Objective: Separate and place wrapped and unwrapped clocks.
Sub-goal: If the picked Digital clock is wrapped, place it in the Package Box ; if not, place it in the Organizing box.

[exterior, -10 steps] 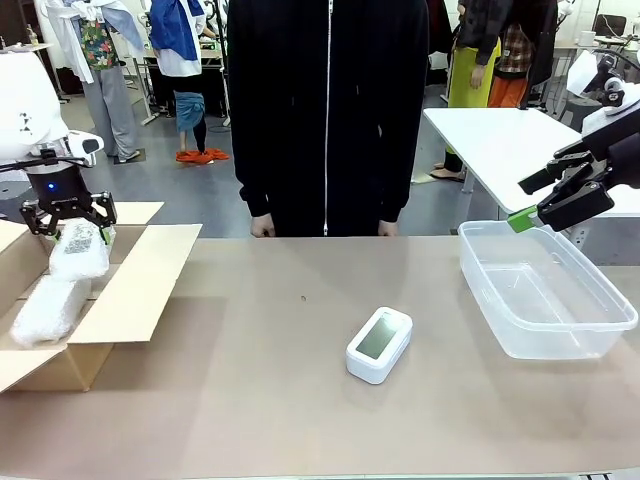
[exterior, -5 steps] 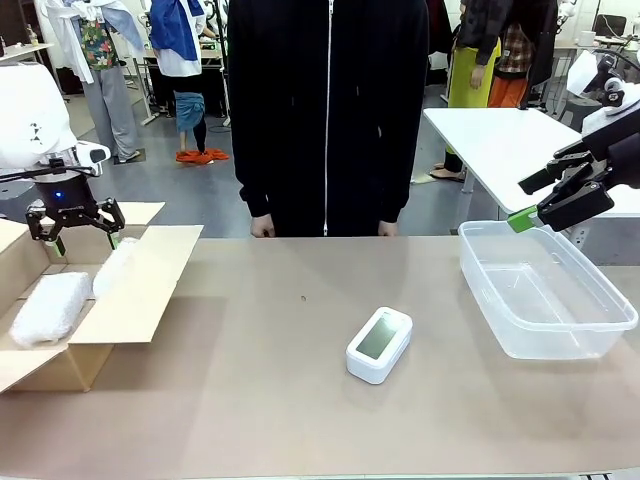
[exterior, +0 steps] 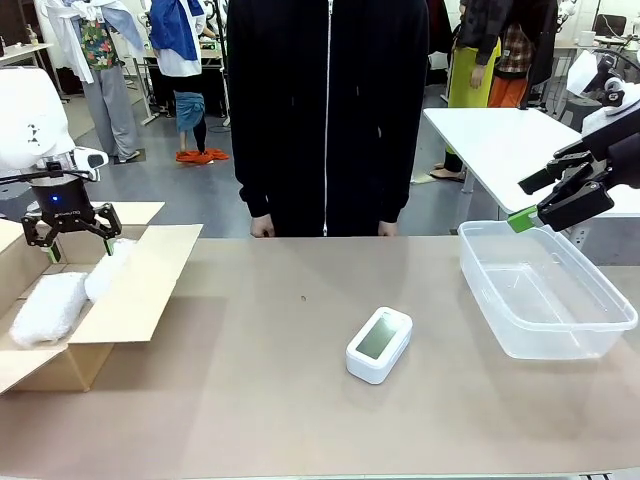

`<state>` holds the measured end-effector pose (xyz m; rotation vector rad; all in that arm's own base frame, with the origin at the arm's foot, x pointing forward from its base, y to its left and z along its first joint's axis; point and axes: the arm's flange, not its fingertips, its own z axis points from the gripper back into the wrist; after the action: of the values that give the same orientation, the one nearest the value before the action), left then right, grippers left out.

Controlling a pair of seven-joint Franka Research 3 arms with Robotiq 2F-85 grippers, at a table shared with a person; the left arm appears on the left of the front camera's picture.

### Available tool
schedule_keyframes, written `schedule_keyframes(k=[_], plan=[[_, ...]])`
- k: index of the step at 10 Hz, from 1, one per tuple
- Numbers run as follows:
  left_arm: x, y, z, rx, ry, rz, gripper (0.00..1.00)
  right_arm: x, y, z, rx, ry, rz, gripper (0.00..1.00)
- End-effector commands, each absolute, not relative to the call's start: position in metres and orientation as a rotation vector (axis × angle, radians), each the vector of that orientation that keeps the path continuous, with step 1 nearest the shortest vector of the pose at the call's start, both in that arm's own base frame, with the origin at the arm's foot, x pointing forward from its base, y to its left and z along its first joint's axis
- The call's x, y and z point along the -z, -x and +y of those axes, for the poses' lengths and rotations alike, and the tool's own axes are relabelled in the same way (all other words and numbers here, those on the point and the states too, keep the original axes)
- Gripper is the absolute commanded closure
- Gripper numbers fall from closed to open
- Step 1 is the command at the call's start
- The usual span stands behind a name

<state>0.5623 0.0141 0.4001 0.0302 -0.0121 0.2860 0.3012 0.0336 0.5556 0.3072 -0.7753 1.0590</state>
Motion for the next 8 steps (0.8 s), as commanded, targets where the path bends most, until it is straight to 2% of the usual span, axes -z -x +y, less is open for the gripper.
schedule_keyframes(k=[1, 3, 6, 8], plan=[[-0.404, -0.557, 0.016, -0.263, -0.024, 0.000, 0.00, -0.554, -0.303, 0.033, -1.069, -0.333, -0.778, 0.00], [-0.425, -0.533, 0.016, -0.267, 0.018, -0.028, 0.00, -0.554, -0.303, 0.033, -1.069, -0.333, -0.778, 0.00], [-0.484, -0.458, 0.020, -0.270, 0.038, -0.149, 0.00, -0.554, -0.303, 0.033, -1.069, -0.333, -0.778, 0.00], [-0.508, -0.420, 0.019, -0.285, 0.027, -0.143, 0.00, -0.554, -0.303, 0.033, -1.069, -0.333, -0.778, 0.00]])
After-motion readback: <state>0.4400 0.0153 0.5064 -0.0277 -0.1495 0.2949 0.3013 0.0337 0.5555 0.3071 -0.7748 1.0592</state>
